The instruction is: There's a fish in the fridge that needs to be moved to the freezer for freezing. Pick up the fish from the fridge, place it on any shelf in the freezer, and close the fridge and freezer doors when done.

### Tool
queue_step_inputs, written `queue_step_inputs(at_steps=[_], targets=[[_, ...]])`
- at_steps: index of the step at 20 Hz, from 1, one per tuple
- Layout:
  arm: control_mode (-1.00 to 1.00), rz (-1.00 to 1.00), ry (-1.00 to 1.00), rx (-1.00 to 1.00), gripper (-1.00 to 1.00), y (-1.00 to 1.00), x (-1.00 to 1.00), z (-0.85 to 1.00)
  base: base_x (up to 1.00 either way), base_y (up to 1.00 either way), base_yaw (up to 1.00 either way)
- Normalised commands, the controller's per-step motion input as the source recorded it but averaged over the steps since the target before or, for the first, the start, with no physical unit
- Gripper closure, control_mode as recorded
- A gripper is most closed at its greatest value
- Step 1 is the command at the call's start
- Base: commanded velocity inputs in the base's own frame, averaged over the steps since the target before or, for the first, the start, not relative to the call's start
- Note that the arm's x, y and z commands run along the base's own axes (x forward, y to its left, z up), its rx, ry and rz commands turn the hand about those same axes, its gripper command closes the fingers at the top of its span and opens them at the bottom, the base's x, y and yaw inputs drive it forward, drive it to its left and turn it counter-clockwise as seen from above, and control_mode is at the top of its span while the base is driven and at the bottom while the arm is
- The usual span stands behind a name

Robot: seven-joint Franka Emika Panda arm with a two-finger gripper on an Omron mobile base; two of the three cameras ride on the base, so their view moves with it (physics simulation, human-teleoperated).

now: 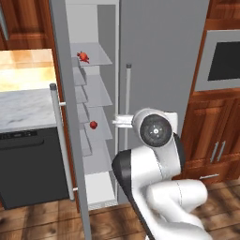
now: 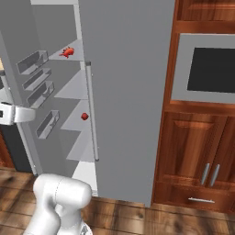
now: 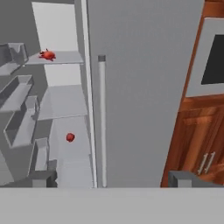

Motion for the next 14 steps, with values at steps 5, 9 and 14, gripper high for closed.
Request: queue_step_inputs(at_steps=[5,9,14], targets=[[-1.0,0.01,0.0,0.0,-1.0,1.0,0.02,-0.29,0.0,0.0,0.0],[-1.0,0.0,-0.11,0.0,-1.0,0.96,0.26,-0.53,0.0,0.0,0.0],[-1.0,0.0,-0.19,0.0,-1.0,0.95,0.23,-0.53,0.0,0.0,0.0]])
